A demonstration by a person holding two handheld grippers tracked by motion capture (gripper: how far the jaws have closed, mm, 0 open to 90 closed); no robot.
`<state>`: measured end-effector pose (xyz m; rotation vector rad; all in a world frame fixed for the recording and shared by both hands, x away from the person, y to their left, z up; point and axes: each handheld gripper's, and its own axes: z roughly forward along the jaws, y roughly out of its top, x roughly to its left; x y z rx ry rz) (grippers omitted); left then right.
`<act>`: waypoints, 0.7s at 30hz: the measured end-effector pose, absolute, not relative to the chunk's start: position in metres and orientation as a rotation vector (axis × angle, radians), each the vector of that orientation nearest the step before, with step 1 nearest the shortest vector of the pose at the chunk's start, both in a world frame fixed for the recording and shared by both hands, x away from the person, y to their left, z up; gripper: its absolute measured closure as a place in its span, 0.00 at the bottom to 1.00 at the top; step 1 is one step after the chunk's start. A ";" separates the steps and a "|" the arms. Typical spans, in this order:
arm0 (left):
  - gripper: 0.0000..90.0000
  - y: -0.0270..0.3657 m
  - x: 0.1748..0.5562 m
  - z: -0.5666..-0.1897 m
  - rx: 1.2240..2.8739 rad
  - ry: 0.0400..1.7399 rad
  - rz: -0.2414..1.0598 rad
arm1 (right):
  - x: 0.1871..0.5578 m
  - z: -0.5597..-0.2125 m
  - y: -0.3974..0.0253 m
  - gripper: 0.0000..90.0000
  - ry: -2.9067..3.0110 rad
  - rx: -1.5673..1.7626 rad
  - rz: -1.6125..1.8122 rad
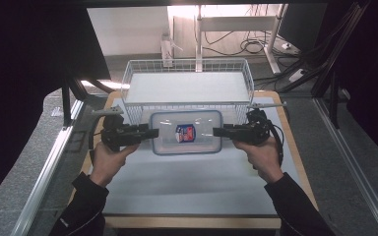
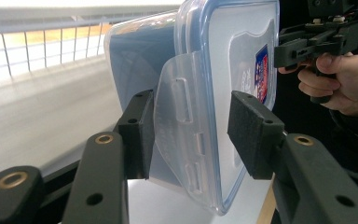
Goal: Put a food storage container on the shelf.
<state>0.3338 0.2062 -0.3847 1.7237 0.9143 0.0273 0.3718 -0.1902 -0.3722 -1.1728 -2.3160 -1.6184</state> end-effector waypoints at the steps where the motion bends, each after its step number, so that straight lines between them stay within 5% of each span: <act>1: 0.58 0.207 0.336 -0.382 1.722 0.912 0.029 | 0.373 -0.370 -0.190 0.59 -2.314 -1.174 -1.622; 21: 0.58 0.215 0.370 -0.338 1.706 0.900 0.042 | 0.404 -0.324 -0.182 0.59 -2.281 -1.197 -1.707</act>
